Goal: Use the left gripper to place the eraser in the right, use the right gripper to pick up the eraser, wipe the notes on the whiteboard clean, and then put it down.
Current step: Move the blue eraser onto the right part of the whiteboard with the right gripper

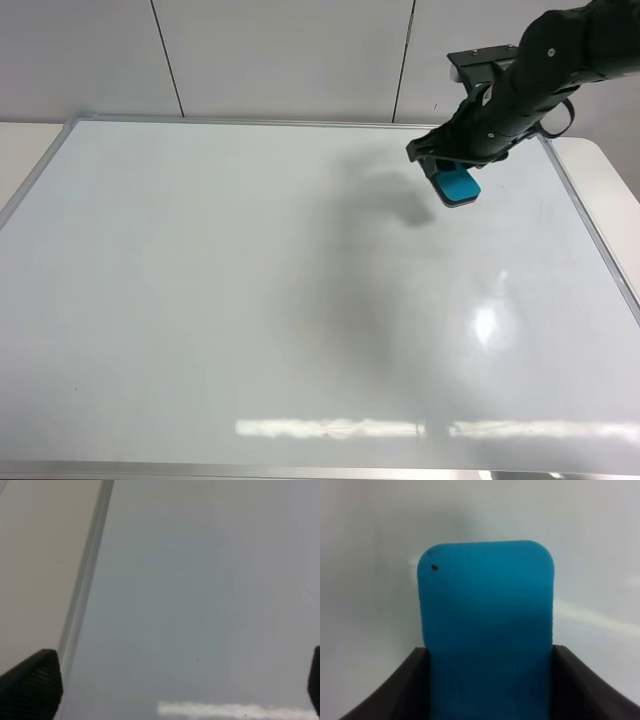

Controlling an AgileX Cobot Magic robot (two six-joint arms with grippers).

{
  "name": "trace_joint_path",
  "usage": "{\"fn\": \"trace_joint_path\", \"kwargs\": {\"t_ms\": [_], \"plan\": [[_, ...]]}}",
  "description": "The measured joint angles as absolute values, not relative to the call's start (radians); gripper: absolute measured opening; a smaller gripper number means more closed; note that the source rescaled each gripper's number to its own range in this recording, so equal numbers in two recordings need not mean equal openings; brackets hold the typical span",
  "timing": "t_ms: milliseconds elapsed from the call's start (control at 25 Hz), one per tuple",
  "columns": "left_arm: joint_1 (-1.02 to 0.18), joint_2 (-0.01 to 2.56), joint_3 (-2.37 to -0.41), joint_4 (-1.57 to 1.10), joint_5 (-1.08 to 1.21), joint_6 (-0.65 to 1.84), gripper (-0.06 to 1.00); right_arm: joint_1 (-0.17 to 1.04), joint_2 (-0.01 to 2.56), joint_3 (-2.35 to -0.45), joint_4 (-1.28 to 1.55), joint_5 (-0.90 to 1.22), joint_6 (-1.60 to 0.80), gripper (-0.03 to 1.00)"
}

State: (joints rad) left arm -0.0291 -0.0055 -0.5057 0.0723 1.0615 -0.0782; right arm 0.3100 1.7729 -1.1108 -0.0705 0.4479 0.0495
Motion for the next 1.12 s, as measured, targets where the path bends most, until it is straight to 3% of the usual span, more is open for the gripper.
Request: {"fn": "trace_joint_path", "kwargs": {"t_ms": [240,560,1120], "plan": [[-0.029,-0.006,-0.506,0.072,1.062,-0.078,1.0,0.301,1.621,-0.864,-0.181,0.445,0.189,0.0],[-0.029,-0.006,-0.506,0.072,1.062,-0.078,1.0,0.204,1.553,-0.623,-0.202,0.368,0.257,0.0],[-0.029,-0.006,-0.506,0.072,1.06,-0.078,1.0,0.157,1.522,-0.588,-0.217,0.311,0.268,0.02]]}}
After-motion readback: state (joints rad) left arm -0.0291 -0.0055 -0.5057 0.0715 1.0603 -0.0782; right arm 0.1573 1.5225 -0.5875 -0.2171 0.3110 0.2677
